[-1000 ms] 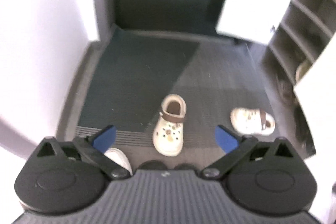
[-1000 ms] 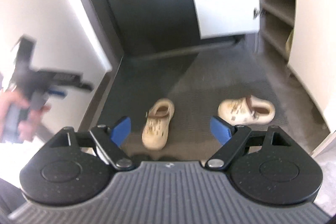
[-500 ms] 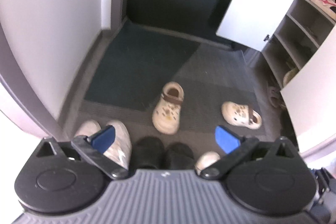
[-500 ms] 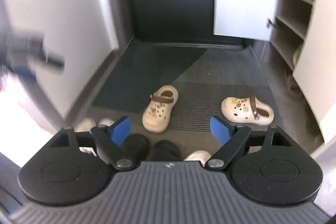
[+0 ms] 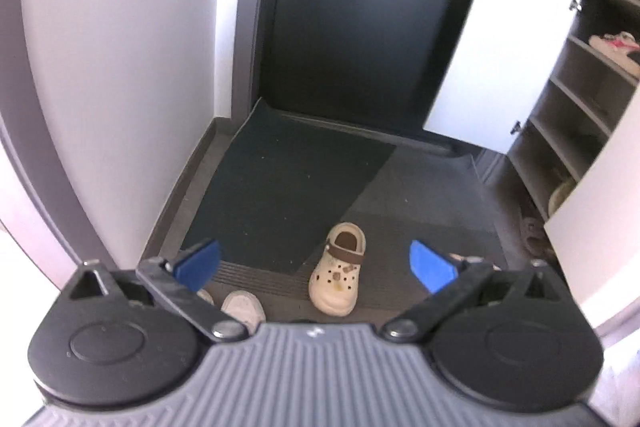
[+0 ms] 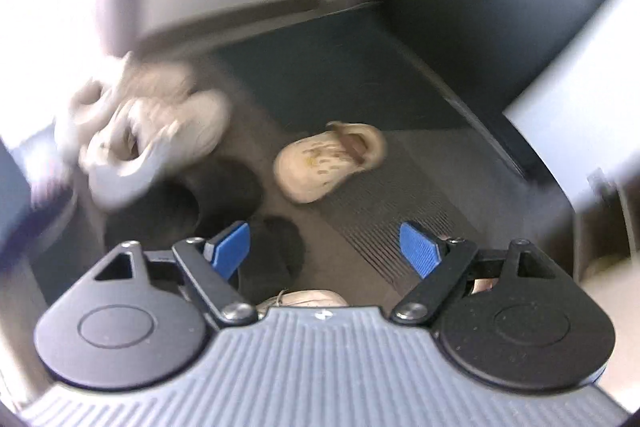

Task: Organize scattered shoes
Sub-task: 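Grasp the cream clog by its brown strap with the right gripper, then carry the clog toward the slides and lower it, opening the right gripper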

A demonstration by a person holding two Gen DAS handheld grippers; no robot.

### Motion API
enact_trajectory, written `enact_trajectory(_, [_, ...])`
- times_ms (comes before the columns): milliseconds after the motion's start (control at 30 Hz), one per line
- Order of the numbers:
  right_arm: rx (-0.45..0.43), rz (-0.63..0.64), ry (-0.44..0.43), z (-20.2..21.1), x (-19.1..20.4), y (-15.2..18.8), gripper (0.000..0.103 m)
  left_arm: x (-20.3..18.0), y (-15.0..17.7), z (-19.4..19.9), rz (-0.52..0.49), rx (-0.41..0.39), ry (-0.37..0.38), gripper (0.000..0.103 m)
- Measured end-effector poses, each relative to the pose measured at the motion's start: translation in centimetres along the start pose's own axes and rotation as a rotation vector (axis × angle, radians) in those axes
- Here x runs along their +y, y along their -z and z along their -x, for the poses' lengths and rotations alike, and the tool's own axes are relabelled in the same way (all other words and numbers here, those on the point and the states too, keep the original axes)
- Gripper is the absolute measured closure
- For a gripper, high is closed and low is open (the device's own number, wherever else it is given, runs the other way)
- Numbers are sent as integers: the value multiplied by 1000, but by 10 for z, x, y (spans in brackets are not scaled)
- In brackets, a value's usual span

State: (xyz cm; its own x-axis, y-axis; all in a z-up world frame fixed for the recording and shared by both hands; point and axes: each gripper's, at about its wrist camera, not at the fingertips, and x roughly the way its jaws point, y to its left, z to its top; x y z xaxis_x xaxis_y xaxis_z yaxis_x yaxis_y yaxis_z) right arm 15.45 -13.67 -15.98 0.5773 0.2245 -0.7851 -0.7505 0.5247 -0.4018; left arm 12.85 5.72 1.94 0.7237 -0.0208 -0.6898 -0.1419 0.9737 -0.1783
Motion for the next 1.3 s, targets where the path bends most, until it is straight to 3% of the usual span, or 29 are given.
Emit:
enact_trajectory(67, [41,138,-41,-40,4,-9,19,-1,1,1,23,-6,-7,1])
enact_trajectory(167, [86,310,-33,-82,4,-13,19,-6,9,2,19,4,-7,1])
enact_trajectory(233, [67,423,-18,-99,6,-14,19,-10,14,-1,12,34,15,1])
enact_trajectory(300, [6,536,57,-129,2,-12,19,-12,17,-6,13,62,21,1])
enact_trajectory(533, [91,702,78,-222,-37,5,19,-33,28,-42,-36,138,11,1])
enact_trajectory(633, [130,725,3,-251,-51,6,19,-56,39,-58,-77,150,-3,1])
enact_trajectory(700, [140,783,-14,-268,-55,6,19,-83,47,-80,-141,215,47,1])
enact_trajectory(767, [156,940,-15,-292,-55,11,19,-95,48,-94,-162,241,51,1])
enact_trajectory(900, [155,1040,7,-327,-61,13,19,-112,51,-126,-177,294,28,1])
enact_trajectory(1100, [120,1233,-34,-362,-66,21,19,-117,58,-174,-141,411,-13,1])
enact_trajectory(1133, [129,1260,-47,-368,-65,23,20,-117,60,-179,-141,423,-22,1])
enact_trajectory(1200, [129,1243,-71,-377,-65,24,39,-117,62,-186,-141,437,-35,1])
enact_trajectory(1300, [106,1142,-101,-381,-65,19,53,-120,63,-192,-149,445,-54,1])
